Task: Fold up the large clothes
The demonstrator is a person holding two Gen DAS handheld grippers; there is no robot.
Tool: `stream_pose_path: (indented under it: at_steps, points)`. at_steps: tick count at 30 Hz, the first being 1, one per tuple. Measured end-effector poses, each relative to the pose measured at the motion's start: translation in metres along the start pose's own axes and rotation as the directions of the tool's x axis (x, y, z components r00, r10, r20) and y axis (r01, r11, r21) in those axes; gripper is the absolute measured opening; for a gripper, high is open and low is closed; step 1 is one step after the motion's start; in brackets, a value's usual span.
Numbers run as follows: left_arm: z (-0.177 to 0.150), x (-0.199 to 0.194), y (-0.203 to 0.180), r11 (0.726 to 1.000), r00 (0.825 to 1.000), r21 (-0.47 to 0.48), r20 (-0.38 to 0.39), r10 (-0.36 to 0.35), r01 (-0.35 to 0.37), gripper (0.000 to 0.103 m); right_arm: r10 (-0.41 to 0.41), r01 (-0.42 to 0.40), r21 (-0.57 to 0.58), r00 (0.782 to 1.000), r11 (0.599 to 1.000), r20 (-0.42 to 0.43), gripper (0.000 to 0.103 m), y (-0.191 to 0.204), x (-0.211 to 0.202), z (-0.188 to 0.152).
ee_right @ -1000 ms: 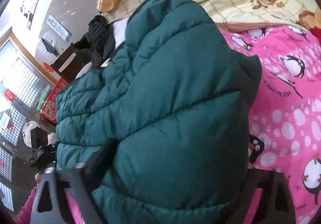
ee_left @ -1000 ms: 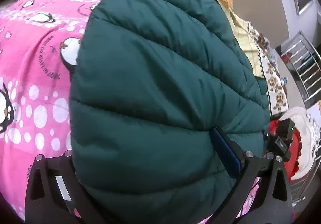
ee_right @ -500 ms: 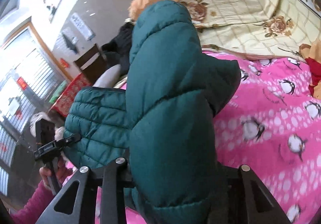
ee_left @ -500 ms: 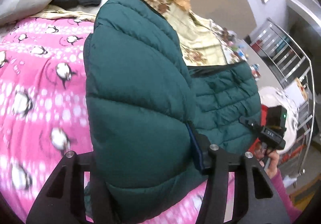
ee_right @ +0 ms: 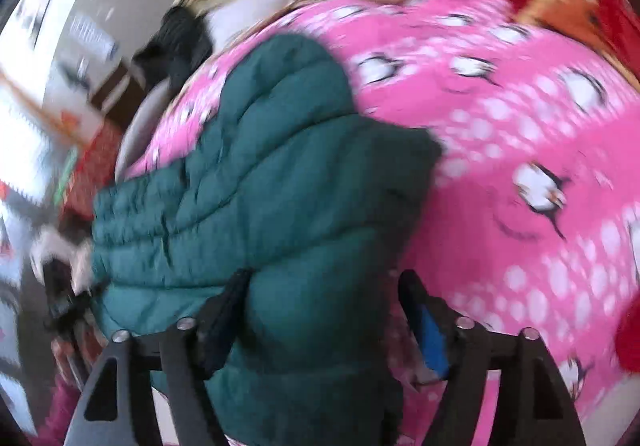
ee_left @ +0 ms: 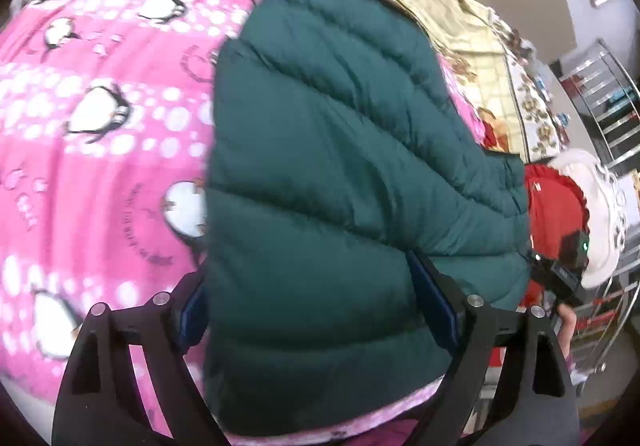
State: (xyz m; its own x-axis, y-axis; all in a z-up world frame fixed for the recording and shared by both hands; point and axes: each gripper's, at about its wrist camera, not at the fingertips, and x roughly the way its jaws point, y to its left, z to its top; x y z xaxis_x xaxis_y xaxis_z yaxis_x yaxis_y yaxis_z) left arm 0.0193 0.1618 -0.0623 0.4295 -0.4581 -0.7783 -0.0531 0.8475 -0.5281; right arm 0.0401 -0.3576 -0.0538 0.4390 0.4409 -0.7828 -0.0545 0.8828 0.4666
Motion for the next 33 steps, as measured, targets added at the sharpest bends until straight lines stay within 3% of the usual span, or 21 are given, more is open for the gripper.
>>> stream_pose_path:
  at_steps: [3, 5, 9, 15, 18, 22, 29, 33]
  points:
    - [-0.001, -0.035, -0.014, 0.991, 0.99, 0.052, 0.087, 0.115, -0.12, 0.088, -0.068, 0.072, -0.05, 0.995, 0.996, 0.075, 0.073, 0.013, -0.035, 0.002]
    - [0.0, -0.053, -0.021, 0.974, 0.969, 0.081, 0.149, 0.197, -0.211, 0.088, -0.069, 0.084, -0.117, 0.989, 0.99, 0.132, 0.073, 0.034, -0.061, -0.002]
    - [-0.007, -0.059, -0.039, 0.96, 0.954, 0.132, 0.204, 0.219, -0.248, 0.088, -0.046, 0.091, -0.253, 0.983, 0.963, 0.18, 0.073, 0.089, -0.075, -0.009]
    - [-0.008, -0.015, -0.073, 0.933, 0.934, 0.19, 0.248, 0.257, -0.307, 0.088, -0.175, 0.224, -0.418, 0.973, 0.88, 0.153, 0.072, 0.14, -0.006, -0.018]
    - [0.002, 0.017, -0.078, 0.903, 0.905, 0.189, 0.268, 0.33, -0.385, 0.088, -0.234, 0.273, -0.428, 0.962, 0.862, 0.142, 0.073, 0.137, 0.038, -0.01]
    - [0.015, 0.042, -0.075, 0.88, 0.881, 0.205, 0.311, 0.357, -0.429, 0.091, -0.235, 0.26, -0.391, 0.965, 0.883, 0.112, 0.073, 0.122, 0.073, 0.005]
    - [0.03, 0.062, -0.063, 0.89, 0.883, 0.18, 0.309, 0.354, -0.42, 0.098, -0.231, 0.252, -0.378, 0.968, 0.891, 0.1, 0.076, 0.114, 0.108, 0.024]
    - [0.027, 0.063, -0.067, 0.876, 0.87, 0.187, 0.323, 0.373, -0.445, 0.099, -0.25, 0.278, -0.393, 0.961, 0.877, 0.12, 0.077, 0.117, 0.112, 0.022]
